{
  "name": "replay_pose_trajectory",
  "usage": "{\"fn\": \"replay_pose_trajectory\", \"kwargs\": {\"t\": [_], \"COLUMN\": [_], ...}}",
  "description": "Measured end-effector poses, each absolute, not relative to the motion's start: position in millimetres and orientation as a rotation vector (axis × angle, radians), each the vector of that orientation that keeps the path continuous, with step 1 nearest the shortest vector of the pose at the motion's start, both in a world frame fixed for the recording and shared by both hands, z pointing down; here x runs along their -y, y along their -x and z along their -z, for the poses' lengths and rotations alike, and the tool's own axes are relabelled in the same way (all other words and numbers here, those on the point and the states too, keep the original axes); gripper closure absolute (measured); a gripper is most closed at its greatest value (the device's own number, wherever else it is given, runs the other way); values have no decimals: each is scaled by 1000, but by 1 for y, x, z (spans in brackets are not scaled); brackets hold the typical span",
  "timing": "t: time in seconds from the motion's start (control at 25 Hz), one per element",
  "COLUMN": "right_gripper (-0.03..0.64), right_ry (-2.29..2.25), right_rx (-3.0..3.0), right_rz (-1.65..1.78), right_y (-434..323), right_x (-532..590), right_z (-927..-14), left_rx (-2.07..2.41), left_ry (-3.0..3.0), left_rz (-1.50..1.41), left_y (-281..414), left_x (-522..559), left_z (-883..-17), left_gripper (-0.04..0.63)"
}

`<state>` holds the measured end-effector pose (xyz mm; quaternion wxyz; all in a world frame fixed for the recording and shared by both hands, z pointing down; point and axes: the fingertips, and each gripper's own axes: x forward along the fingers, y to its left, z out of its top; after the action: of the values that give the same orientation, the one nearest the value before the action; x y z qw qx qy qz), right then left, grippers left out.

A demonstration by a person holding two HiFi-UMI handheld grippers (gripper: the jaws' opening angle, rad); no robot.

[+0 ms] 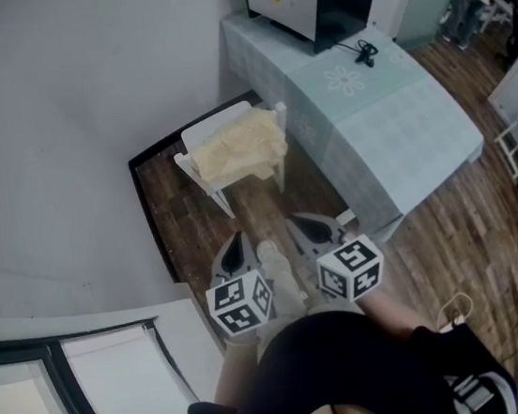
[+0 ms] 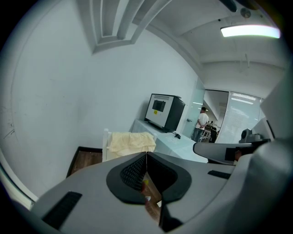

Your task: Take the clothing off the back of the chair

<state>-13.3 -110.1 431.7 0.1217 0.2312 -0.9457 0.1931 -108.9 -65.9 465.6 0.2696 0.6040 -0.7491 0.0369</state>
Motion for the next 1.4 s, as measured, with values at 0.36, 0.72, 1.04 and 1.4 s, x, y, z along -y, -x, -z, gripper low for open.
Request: {"fn": "replay_pose_trajectory", "kwargs": {"t": [0.36, 0.72, 1.04, 1.4], "right_gripper": [604, 604, 603, 600], "right_ry": [-690, -715, -740, -759], "right_rx": [2752, 2728, 2694, 2619], "right_rz": [-507, -506, -543, -532], "right_y": [43, 72, 94, 113], "right_x": [165, 225, 271, 321], "right_z": [-435, -448, -470, -506], "left_rx": [2045, 2032, 2013, 1974], "left_ry": [-1610, -1597, -1569, -1568], "left_rz": [-92, -121, -145, -109], "left_y": [147, 181, 212, 241], "left_x": [114, 166, 201, 241], "left_z": [-475, -493, -516, -546], "left_gripper": [598, 597, 591, 453]}}
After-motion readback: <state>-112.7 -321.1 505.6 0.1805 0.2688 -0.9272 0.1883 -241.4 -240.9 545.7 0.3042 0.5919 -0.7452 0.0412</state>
